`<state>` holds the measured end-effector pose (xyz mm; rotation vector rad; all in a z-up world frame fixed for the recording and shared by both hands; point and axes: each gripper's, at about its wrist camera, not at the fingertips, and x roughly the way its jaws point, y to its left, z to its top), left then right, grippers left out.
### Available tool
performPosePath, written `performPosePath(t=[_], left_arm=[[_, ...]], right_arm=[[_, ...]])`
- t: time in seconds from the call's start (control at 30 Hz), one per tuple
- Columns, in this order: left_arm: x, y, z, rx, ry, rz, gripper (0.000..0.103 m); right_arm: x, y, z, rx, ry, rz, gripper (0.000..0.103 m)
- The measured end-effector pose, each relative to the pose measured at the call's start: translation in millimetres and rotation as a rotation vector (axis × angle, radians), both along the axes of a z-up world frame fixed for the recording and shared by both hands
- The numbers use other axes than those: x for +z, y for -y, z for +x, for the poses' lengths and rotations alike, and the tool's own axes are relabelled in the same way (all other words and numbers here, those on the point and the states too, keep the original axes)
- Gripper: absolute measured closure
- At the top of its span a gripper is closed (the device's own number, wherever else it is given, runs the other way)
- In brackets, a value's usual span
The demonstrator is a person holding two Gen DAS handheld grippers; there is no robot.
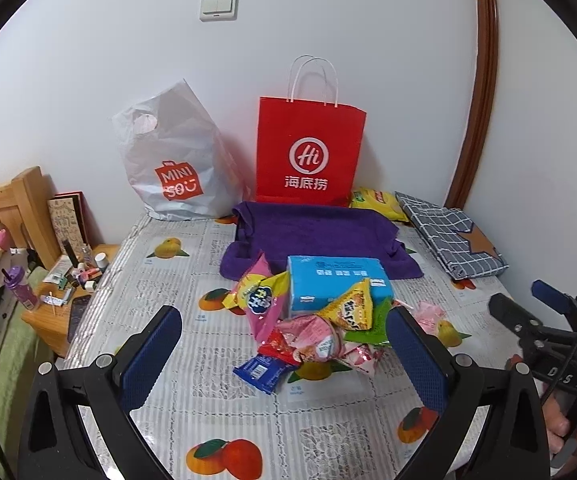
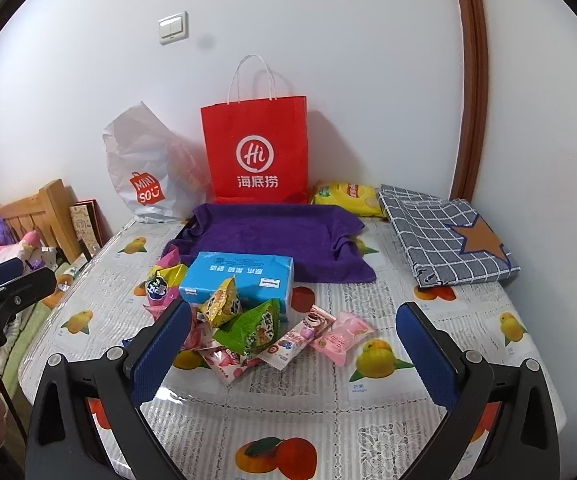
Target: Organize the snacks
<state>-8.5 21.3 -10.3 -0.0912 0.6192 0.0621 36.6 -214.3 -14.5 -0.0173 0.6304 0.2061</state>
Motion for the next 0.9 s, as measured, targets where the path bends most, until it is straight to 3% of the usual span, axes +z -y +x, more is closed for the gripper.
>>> performPosePath(t=[0.33, 0.53, 0.7, 0.9], left_arm=[[-7, -12, 16, 0.031, -0.017, -0.024, 0.001], [-8, -13, 27, 0.027, -0.016, -0.02, 0.001], [-7, -13, 39, 0.032, -0.001, -0.022, 0.001], [-12, -16, 56, 0.032, -0.024, -0.036, 0.001]], right_arm=[[-12, 18, 19, -0.029, -0.043, 0.056, 0.004], [-19, 26, 32, -0.05, -0.044, 0.051, 0.012], [-33, 31, 50, -0.08, -0.077, 0.008, 0.029], [-60, 38, 78, -0.108, -0.148, 0.013, 0.031]])
